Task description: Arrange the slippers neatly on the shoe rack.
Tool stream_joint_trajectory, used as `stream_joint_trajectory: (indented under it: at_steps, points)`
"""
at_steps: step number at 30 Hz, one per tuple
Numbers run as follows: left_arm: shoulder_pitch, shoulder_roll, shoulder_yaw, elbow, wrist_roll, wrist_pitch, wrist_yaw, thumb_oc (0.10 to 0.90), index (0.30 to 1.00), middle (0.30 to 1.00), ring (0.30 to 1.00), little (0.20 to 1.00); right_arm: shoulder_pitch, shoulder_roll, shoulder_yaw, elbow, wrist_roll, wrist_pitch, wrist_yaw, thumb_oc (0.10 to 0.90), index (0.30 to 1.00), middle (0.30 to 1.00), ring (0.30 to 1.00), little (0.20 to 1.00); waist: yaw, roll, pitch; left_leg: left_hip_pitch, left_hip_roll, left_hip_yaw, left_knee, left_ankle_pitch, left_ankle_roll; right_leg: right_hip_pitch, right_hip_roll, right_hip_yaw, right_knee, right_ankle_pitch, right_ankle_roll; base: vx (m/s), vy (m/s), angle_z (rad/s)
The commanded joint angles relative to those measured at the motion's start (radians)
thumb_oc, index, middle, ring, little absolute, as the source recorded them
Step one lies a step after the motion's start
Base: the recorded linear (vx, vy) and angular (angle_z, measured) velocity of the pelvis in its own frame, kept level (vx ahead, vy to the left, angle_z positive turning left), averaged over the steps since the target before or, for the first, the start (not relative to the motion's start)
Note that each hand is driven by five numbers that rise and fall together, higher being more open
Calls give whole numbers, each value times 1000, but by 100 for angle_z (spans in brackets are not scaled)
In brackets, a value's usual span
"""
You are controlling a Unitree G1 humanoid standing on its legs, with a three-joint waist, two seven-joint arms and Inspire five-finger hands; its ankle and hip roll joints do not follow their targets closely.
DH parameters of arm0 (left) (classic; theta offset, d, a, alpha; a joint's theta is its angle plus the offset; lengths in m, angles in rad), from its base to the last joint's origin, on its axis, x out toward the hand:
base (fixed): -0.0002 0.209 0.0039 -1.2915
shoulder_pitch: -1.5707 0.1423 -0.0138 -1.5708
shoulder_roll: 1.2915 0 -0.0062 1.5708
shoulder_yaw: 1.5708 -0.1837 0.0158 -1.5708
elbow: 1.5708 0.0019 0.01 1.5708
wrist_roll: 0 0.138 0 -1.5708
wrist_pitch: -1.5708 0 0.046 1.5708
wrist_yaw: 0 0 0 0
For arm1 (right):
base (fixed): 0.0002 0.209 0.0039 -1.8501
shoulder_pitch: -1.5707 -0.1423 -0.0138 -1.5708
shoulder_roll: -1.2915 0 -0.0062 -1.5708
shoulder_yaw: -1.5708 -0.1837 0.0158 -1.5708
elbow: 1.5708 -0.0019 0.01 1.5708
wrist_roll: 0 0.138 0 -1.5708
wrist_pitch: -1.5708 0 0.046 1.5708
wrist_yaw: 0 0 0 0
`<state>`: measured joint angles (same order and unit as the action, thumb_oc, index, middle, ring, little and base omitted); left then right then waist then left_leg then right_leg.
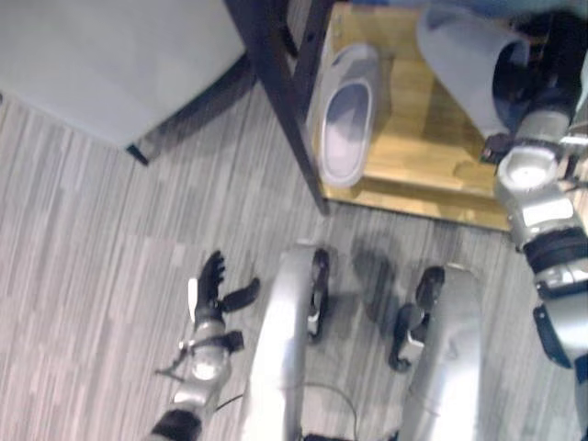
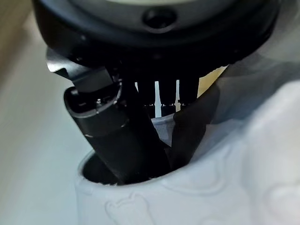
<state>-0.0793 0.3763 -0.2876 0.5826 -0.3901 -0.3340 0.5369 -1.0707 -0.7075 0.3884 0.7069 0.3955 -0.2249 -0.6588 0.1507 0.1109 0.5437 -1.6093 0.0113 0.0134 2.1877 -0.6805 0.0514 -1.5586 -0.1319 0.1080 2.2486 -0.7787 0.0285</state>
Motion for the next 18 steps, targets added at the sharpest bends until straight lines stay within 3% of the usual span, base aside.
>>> stream_joint_trajectory:
  at_steps: [1,8,11,18]
  points:
    - [51,37,48,-46,-13,-75,66,800,900,900,900,900,-138,-38,-27,-129,-42,-115,-55,400,300,300,300,300,28,-22,-24,41,-57,-91,24,-105,48,29,0,72,11,57,-52,36,-3,3]
    - [71,54,33,-30,-15,-79,57,800,900,900,900,900,-156,-34,-6,-203,-78,-134,-50,400,300,300,300,300,31,-35,-24,39,-52,-102,94,-143,32,20,-2,82,82,37,-65,6,9,0]
    - [64,57,32,-21,-16,-82,63,800,900,900,900,900,-179,-12,6,-240,-93,-130,-67,400,300,300,300,300,41,-55,-24,39,-48,-119,86,-143,30,19,-7,68,65,42,-72,2,58,-3]
    - [36,78,106,-6,-43,-63,44,800,900,900,900,900,-134,32,19,-326,-185,-61,-43,400,300,300,300,300,48,-99,-24,39,-37,-156,101,-151,33,23,-1,39,38,50,-73,-2,14,-7]
